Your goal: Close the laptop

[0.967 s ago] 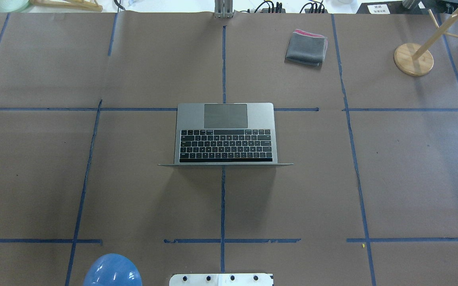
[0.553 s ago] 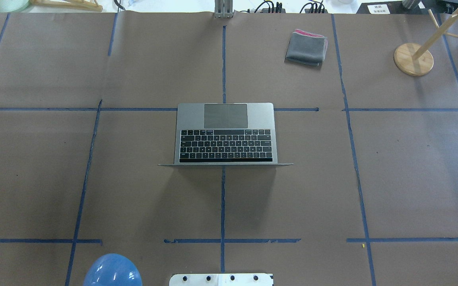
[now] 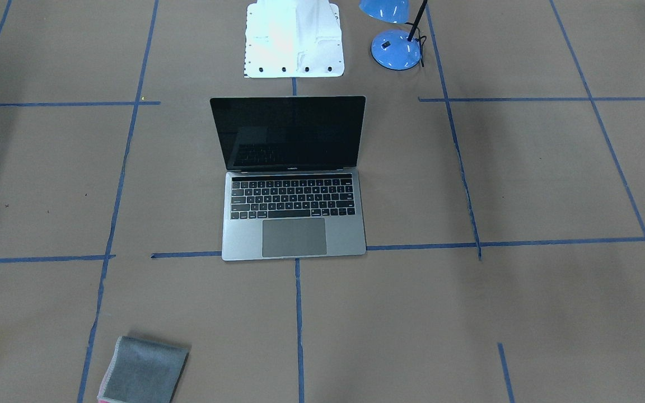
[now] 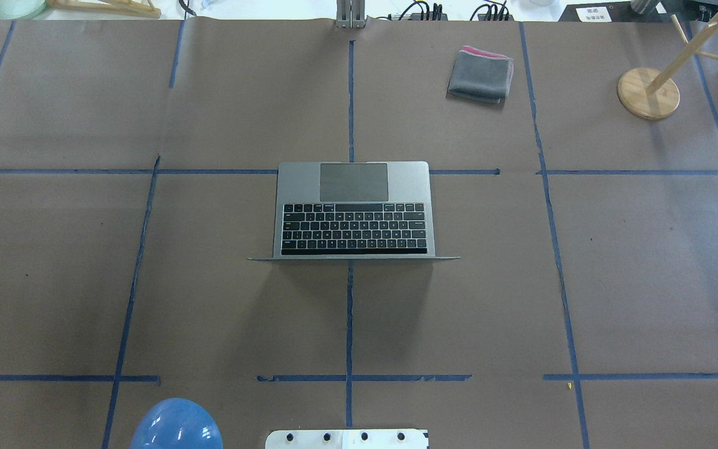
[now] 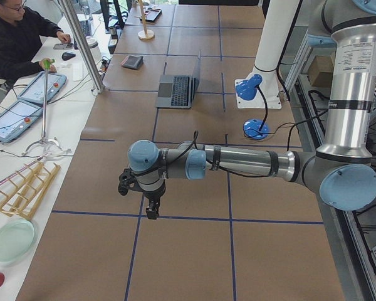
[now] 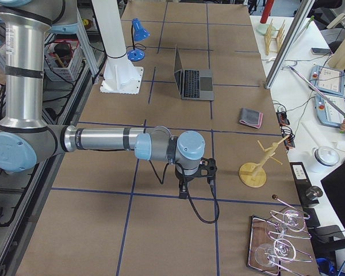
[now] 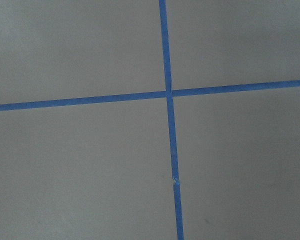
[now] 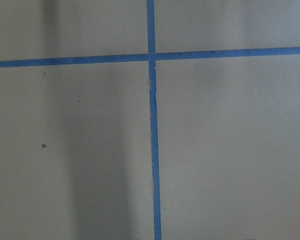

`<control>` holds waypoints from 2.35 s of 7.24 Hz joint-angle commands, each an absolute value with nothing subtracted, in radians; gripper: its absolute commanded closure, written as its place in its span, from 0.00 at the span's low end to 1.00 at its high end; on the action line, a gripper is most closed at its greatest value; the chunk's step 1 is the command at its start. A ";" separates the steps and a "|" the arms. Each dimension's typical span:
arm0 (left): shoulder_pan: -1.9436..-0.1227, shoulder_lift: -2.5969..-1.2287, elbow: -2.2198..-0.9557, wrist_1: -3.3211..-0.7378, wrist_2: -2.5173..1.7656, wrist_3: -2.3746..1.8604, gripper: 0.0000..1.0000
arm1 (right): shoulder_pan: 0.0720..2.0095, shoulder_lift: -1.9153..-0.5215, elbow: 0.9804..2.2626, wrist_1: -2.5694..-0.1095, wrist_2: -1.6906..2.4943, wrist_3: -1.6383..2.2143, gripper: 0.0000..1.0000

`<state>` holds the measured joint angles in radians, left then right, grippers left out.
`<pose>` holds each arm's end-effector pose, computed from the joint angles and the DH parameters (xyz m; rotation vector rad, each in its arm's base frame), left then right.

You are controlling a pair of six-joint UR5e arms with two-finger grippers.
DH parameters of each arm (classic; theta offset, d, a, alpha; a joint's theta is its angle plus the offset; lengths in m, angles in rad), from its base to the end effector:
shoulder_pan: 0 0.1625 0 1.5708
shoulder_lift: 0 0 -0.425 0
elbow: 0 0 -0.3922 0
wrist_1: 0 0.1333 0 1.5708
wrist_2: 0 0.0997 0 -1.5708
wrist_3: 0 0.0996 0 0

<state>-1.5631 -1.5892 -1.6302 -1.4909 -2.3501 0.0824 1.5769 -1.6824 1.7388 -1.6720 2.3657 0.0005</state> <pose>-0.0595 -0.4989 0.6280 0.0271 0.7791 0.0847 0.0649 -0.4403 0.6369 -0.0402 -0.7949 0.0241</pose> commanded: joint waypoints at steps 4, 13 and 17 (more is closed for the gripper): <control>-1.562 -1.601 -1.631 -1.509 -2.350 0.080 0.00 | 1.577 -1.674 1.762 -1.671 2.365 0.005 0.00; -1.245 -1.686 -2.076 -1.480 -2.411 -0.606 0.00 | 1.568 -1.640 1.801 -1.651 2.394 0.003 0.00; -0.940 -1.984 -2.187 -1.476 -2.398 -1.247 0.00 | 1.519 -1.641 1.834 -1.565 2.529 0.103 0.01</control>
